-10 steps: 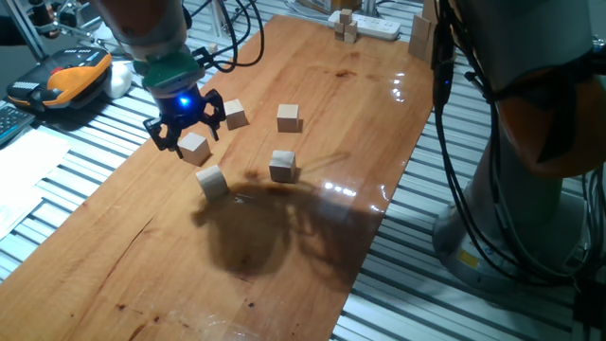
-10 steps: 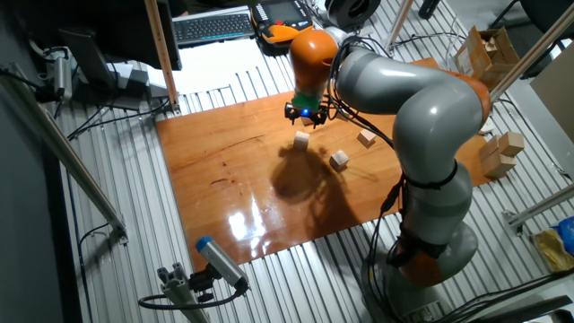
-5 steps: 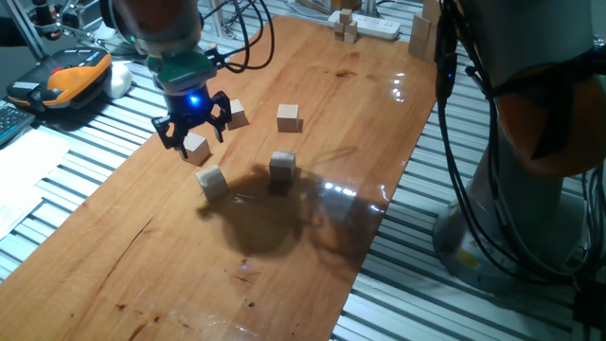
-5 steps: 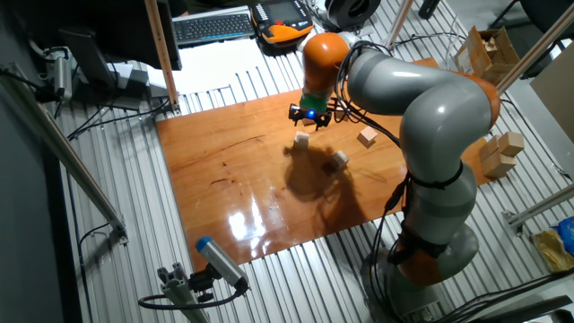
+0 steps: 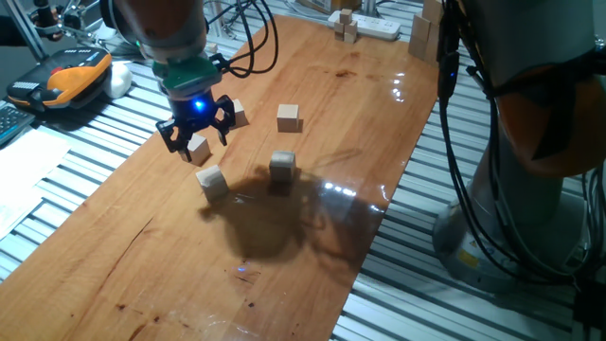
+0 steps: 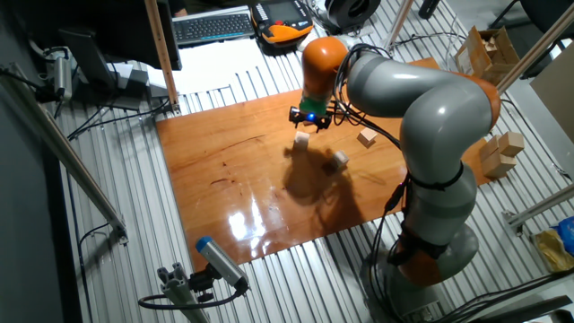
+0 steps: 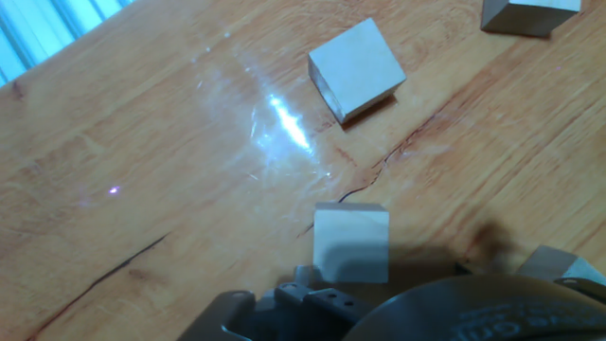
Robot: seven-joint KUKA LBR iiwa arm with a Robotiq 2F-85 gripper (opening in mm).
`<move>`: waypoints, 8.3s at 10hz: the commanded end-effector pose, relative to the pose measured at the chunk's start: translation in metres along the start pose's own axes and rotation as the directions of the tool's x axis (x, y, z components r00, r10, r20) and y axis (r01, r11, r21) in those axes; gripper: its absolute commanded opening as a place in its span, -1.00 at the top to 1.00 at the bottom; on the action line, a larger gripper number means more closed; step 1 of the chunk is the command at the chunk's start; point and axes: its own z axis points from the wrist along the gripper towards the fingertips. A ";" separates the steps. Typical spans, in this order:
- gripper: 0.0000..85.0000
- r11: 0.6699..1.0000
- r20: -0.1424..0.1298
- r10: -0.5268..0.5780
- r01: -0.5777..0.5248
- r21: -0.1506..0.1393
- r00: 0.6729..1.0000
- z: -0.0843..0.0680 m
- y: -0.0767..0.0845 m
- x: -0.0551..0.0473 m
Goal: Stack the blocks in a vertical line of five
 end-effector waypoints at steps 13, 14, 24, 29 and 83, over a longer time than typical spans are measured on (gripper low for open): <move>-0.60 1.000 -0.042 0.018 -0.018 0.005 0.999 -0.004 0.004 0.000; -0.60 1.000 -0.051 0.021 -0.022 -0.013 0.998 -0.004 0.004 0.000; -0.20 0.997 -0.159 -0.080 0.076 -0.028 0.984 -0.004 0.004 0.000; -0.20 0.994 -0.126 -0.107 0.110 0.021 0.986 -0.004 0.004 0.000; -1.00 0.998 0.035 -0.062 0.062 0.007 0.997 0.083 0.017 -0.006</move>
